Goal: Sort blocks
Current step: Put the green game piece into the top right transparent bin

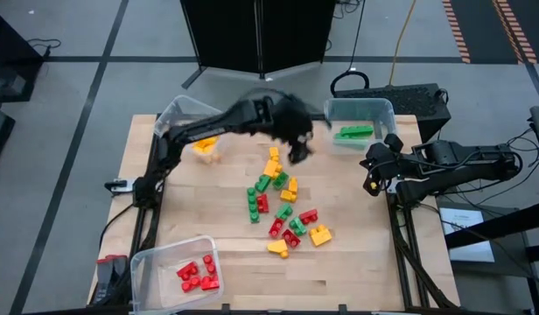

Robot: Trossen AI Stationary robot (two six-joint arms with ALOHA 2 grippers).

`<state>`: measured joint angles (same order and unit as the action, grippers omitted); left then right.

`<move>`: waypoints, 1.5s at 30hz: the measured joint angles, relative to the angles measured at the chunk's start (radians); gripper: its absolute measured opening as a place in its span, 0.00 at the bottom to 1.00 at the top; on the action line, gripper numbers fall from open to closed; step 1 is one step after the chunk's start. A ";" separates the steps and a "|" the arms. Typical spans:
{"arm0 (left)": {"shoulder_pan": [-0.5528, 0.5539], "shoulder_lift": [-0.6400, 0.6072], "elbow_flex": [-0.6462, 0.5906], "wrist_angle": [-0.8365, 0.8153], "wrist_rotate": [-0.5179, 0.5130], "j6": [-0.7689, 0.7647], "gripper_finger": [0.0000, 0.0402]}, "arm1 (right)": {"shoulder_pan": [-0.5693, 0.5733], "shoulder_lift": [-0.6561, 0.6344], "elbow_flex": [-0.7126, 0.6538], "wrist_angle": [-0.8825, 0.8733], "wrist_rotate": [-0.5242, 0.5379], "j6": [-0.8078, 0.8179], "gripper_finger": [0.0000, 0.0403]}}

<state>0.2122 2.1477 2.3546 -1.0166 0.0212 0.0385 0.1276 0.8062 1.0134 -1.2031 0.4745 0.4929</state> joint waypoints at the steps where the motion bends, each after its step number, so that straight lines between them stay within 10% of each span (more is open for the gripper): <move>1: -0.017 -0.006 -0.001 -0.069 -0.010 -0.023 0.49 | 0.000 0.000 0.000 0.002 0.000 -0.005 0.02; 6: -0.066 -0.020 -0.027 -0.314 -0.112 -0.159 0.49 | 0.000 0.000 0.000 0.007 0.005 -0.008 0.02; 19: -0.083 -0.012 -0.457 -0.071 -0.134 -0.236 0.49 | 0.000 0.000 0.000 0.018 0.012 -0.008 0.02; 45: -0.098 -0.014 -0.529 0.098 -0.224 0.256 0.44 | 0.000 0.000 0.000 0.017 0.012 -0.007 0.02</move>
<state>0.1140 2.1342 1.8252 -0.9181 -0.2029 0.2947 0.1277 0.8062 1.0134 -1.1858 0.4862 0.4855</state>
